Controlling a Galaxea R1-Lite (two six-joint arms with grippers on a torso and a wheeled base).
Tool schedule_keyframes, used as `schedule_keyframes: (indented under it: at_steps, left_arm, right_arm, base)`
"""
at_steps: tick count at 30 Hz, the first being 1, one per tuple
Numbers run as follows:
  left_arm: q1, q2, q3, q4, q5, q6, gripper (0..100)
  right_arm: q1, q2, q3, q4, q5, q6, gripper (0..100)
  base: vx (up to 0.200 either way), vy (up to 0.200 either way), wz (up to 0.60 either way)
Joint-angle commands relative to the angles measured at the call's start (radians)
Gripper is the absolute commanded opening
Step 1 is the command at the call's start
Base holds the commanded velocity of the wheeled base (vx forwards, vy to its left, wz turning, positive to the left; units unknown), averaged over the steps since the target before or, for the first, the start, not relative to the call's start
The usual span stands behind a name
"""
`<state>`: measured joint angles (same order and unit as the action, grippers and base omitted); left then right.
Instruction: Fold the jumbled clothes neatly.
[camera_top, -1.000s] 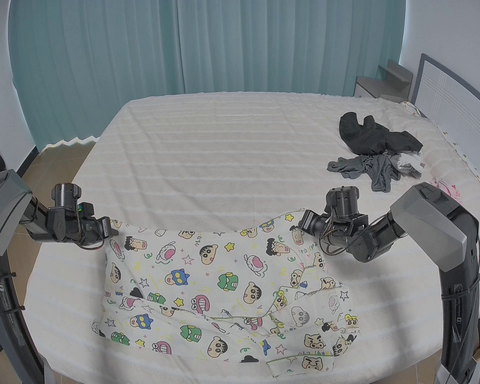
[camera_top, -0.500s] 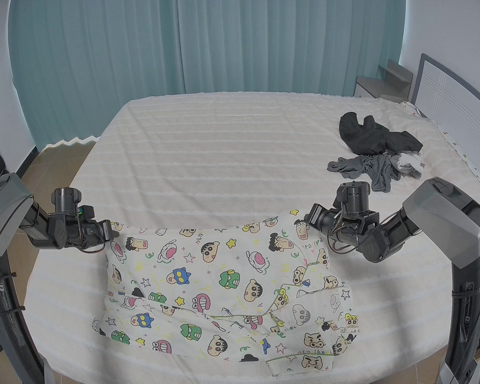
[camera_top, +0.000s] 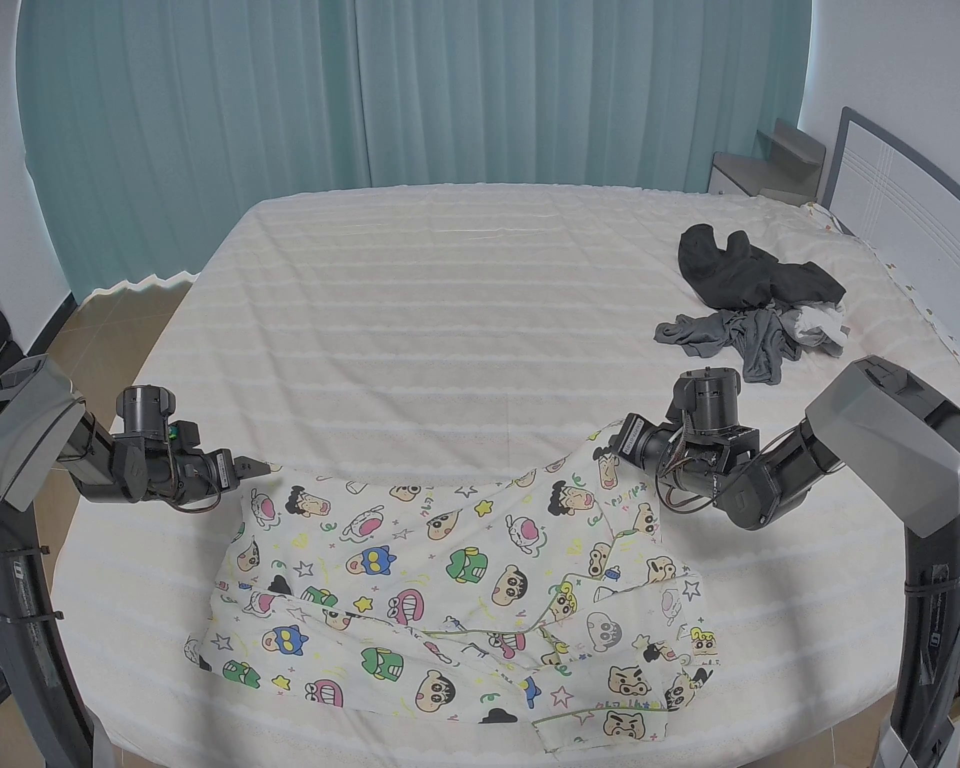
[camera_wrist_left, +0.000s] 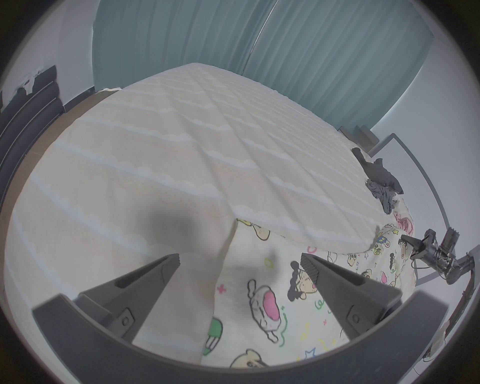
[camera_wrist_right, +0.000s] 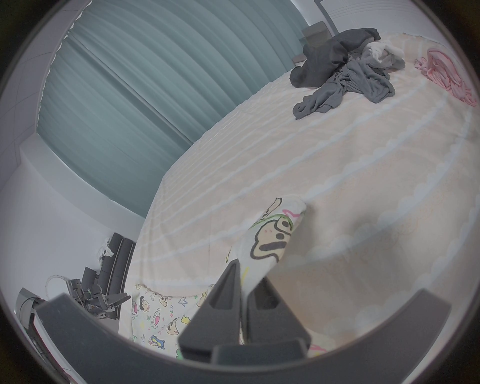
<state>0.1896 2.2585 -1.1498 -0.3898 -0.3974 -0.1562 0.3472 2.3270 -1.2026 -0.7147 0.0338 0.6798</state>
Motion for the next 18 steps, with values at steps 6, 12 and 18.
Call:
schedule_keyframes:
  at_steps: [6,12,18]
  left_arm:
    - [-0.024,0.164,-0.214,0.091,-0.003,-0.006,100]
    - [-0.056,0.185,-0.274,0.155,-0.034,-0.005,100]
    - [-0.079,0.191,-0.289,0.157,-0.043,-0.006,0]
  right_arm:
    - [0.018,0.009,0.008,-0.003,0.0,0.0,0]
    - [0.022,0.009,0.006,-0.003,-0.002,0.0,0]
    - [0.021,0.012,0.008,-0.002,-0.002,0.0,0]
  base:
    - [0.0,0.0,0.0]
    - [0.0,0.0,0.0]
    - [0.0,0.0,0.0]
